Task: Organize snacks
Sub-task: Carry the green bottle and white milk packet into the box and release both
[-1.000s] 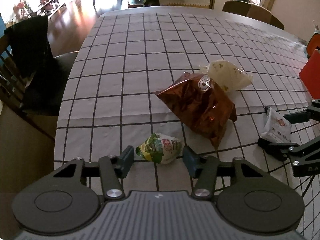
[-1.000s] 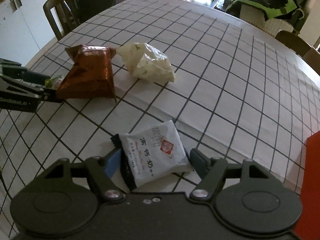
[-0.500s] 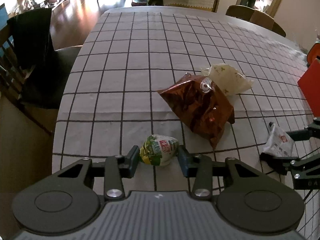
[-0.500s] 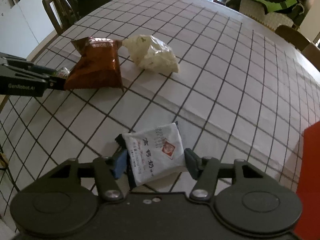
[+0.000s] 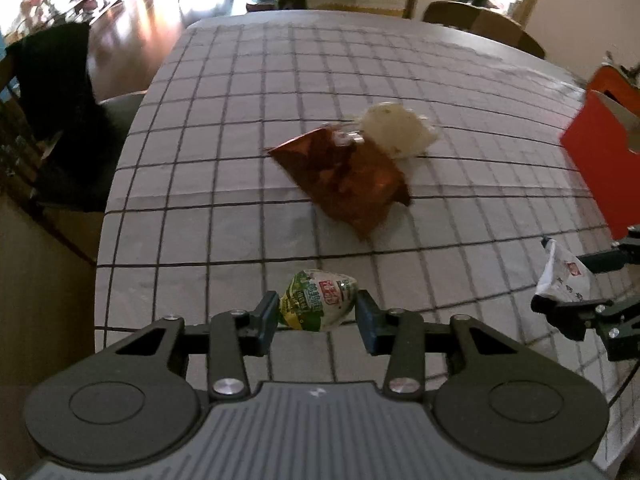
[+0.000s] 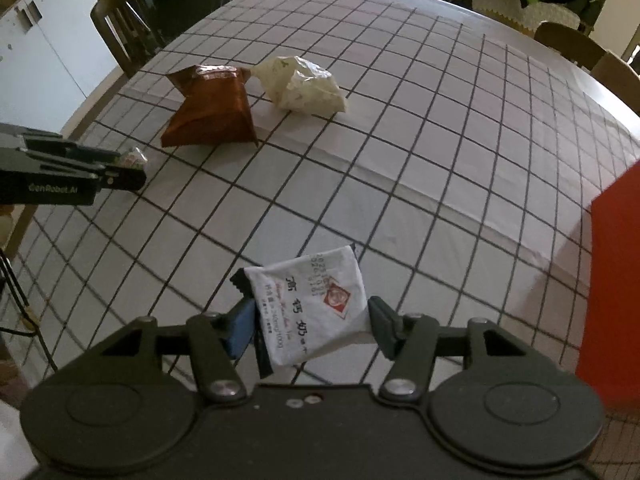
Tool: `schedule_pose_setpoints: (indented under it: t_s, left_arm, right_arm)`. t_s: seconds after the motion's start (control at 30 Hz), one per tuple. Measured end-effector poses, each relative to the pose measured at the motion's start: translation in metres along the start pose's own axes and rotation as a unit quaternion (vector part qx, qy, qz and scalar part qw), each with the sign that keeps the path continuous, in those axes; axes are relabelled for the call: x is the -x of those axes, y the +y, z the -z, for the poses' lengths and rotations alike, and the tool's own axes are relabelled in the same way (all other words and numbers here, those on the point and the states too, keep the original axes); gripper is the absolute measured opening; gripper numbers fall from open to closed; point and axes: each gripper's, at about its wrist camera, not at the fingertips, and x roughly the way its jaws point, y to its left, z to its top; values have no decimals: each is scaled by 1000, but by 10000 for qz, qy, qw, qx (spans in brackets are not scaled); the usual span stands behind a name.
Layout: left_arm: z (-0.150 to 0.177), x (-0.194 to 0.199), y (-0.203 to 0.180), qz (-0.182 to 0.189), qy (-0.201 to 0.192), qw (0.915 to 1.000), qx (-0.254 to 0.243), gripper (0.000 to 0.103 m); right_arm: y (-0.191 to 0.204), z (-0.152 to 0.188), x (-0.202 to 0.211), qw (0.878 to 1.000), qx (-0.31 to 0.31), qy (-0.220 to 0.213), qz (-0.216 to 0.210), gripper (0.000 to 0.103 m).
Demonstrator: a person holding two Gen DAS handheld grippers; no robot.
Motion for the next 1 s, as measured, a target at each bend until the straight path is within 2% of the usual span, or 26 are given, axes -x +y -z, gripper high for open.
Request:
schedule_pose_setpoints:
  t_s: [0.3,0.53,0.73,1.0]
  left_arm:
    - [-9,27,-55,418,61,9969,-657,40]
    - [-23,43,-119,643,-3,9891,-1324,40]
    - [-42,53,-180,798,-27,9777,-1941,40]
    - [-66,61,-268,888,-155,9565,-2775,40]
  right_arm:
    - [-22,23,36,9990,-112,386,-205,59]
    - [-54,43,63,9973,-256,635,-263,59]
    - [-93,57,91,9973,-292,648,-183,59]
    - [-154,70,122,9985,-283,476,23,59]
